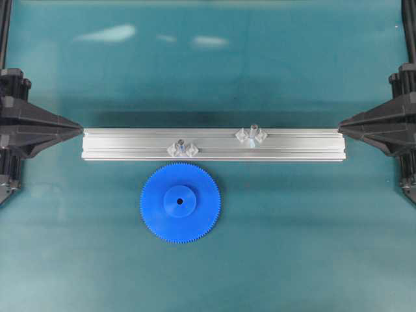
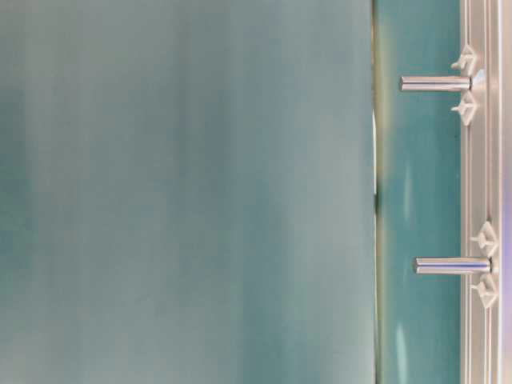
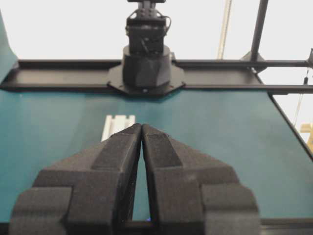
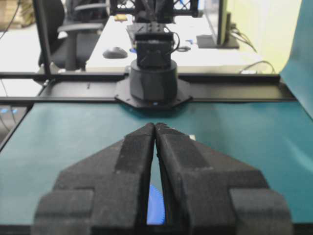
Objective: Insert the large gear onto the shaft.
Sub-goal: 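Move the left gripper over the blue gear's central hub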
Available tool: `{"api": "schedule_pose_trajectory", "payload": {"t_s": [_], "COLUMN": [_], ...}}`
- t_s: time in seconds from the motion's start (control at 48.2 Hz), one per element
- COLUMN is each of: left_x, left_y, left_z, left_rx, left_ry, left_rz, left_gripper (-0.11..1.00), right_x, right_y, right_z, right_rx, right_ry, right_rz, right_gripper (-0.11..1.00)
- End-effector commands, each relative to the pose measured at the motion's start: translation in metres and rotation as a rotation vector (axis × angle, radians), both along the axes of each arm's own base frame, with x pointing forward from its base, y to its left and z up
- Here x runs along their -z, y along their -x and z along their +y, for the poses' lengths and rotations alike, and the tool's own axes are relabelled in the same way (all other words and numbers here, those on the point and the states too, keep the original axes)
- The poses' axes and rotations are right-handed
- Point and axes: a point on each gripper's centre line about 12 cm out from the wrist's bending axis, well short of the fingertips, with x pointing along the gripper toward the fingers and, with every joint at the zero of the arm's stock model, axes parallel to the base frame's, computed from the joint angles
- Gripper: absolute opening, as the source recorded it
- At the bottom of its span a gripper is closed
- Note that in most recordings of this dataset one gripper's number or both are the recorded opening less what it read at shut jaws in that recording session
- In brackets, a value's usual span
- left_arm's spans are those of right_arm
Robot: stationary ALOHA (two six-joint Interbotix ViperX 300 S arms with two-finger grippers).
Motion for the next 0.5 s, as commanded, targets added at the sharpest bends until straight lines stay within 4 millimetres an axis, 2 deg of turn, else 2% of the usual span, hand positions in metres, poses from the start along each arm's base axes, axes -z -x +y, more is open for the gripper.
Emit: {"api": "schedule_pose_trajectory", "payload": {"t_s": [0.0, 0.062, 0.104, 0.187, 0.311, 0.477], "left_x": [0.004, 0.004, 0.002, -0.001, -0.002, 0.005], "left_y": [-0.002, -0.003, -0.004, -0.005, -0.007, -0.016], "left_z": [0.001, 0.0, 0.0, -0.001, -0.002, -0.006], "left_rx": [-0.001, 0.002, 0.003, 0.007, 0.012, 0.023], "left_ry": [0.019, 0.045, 0.055, 0.063, 0.059, 0.056], "left_rz": [0.028, 0.045, 0.051, 0.063, 0.122, 0.24], "left_gripper": [0.11, 0.16, 0.12, 0.03, 0.01, 0.01], "right_x": [-0.001, 0.005, 0.007, 0.013, 0.019, 0.025], "right_y": [-0.002, -0.001, -0.001, 0.0, 0.001, 0.001], "right_z": [0.0, 0.0, 0.002, 0.003, 0.003, 0.003], "right_rx": [0.0, -0.003, -0.01, -0.017, -0.019, -0.015], "right_ry": [0.0, -0.017, -0.035, -0.081, -0.131, -0.137], "right_rz": [-0.003, 0.012, 0.018, 0.034, 0.056, 0.116], "right_gripper": [0.16, 0.23, 0.27, 0.17, 0.09, 0.09]}}
